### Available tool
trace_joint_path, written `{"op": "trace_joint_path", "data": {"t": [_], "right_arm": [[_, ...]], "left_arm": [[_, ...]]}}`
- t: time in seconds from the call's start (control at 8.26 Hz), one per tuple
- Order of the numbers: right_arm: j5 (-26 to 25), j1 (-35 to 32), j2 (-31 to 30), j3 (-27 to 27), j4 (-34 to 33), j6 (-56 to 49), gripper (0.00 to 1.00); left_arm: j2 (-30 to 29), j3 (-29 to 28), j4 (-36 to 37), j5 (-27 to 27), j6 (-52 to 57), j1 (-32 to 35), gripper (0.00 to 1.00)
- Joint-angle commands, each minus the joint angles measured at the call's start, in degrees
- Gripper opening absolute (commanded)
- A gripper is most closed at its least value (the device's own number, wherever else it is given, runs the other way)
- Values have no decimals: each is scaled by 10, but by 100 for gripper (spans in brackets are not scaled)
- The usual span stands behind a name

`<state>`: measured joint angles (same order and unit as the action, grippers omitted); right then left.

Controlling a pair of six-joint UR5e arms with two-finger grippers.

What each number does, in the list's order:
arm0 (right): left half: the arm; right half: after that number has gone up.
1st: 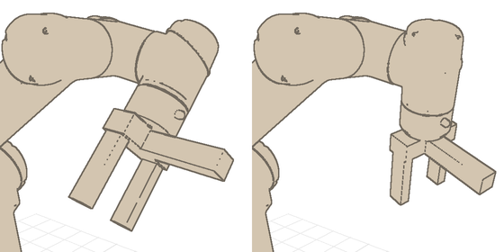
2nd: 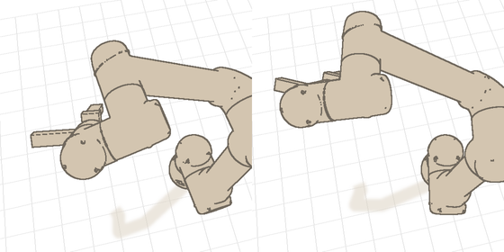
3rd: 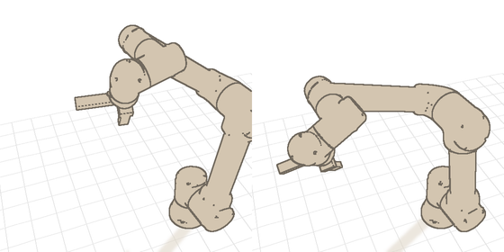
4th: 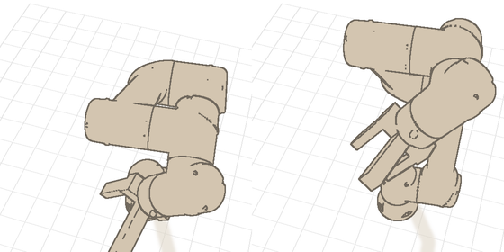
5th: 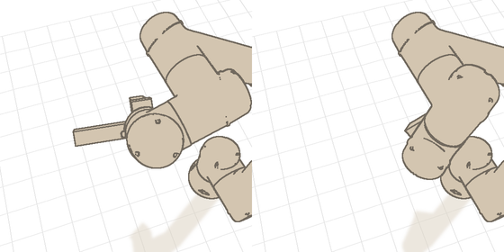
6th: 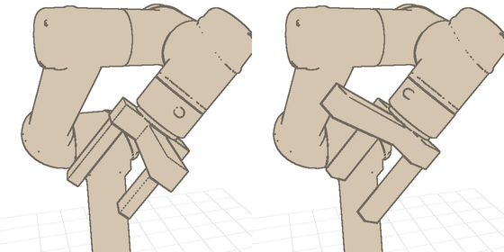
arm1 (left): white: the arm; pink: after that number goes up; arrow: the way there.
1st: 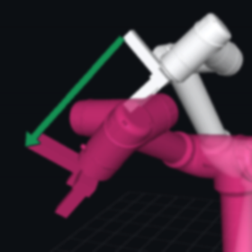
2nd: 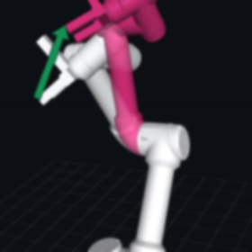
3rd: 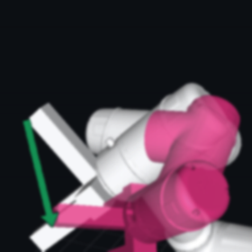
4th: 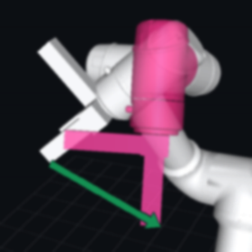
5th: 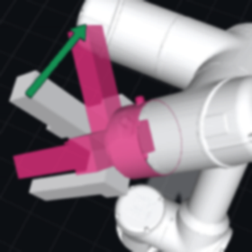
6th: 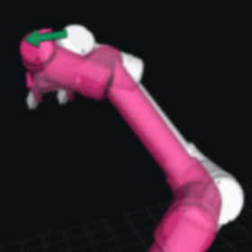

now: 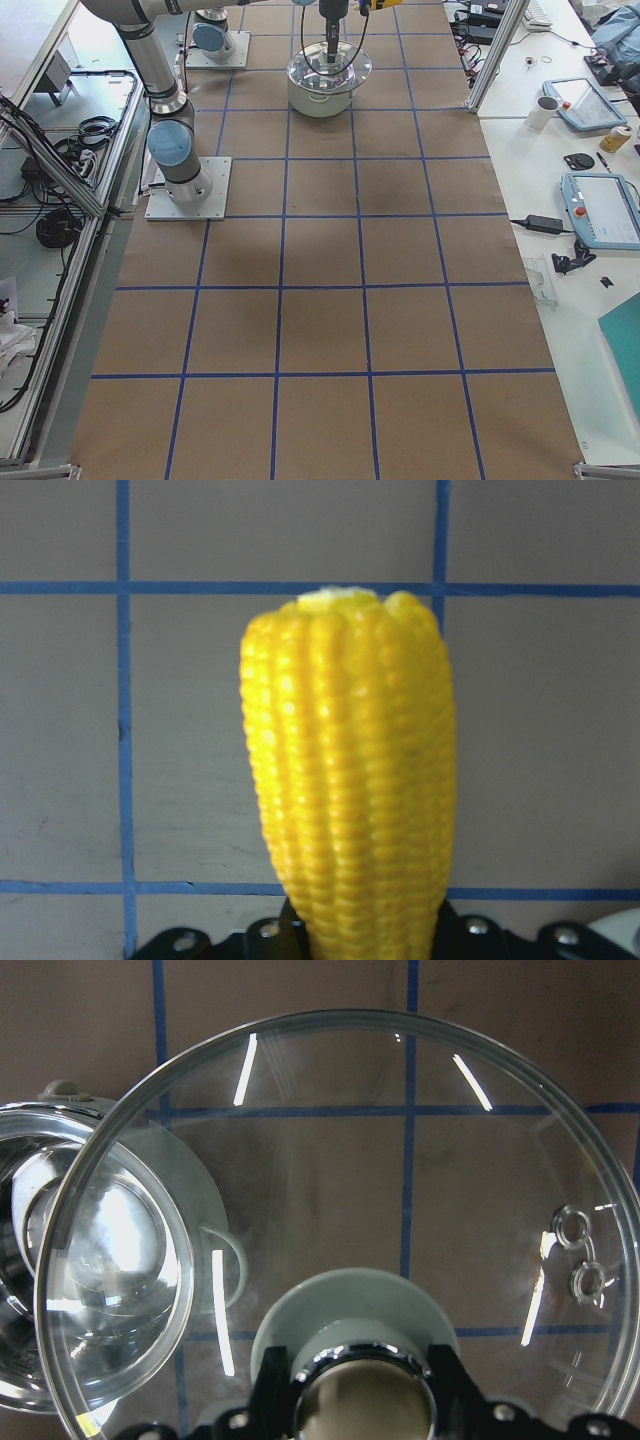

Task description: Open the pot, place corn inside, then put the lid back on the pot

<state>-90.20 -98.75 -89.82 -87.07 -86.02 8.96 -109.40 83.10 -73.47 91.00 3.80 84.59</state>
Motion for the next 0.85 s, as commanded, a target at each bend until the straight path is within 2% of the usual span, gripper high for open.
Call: {"op": "trace_joint_path", "data": {"t": [0.0,0.12,0.36,0.73], "right_arm": [[-4,35,-13,-3,26,-28,27],[-3,34,-13,-3,30,-30,26],[-1,34,-15,-3,31,-29,26],[-2,34,-15,-3,31,-29,26]], "left_arm": [[17,4,-24,-12,-133,99,0],[17,5,-27,-13,-173,135,0],[28,48,-38,-16,-181,187,0],[57,119,-39,-16,-201,202,0]]}}
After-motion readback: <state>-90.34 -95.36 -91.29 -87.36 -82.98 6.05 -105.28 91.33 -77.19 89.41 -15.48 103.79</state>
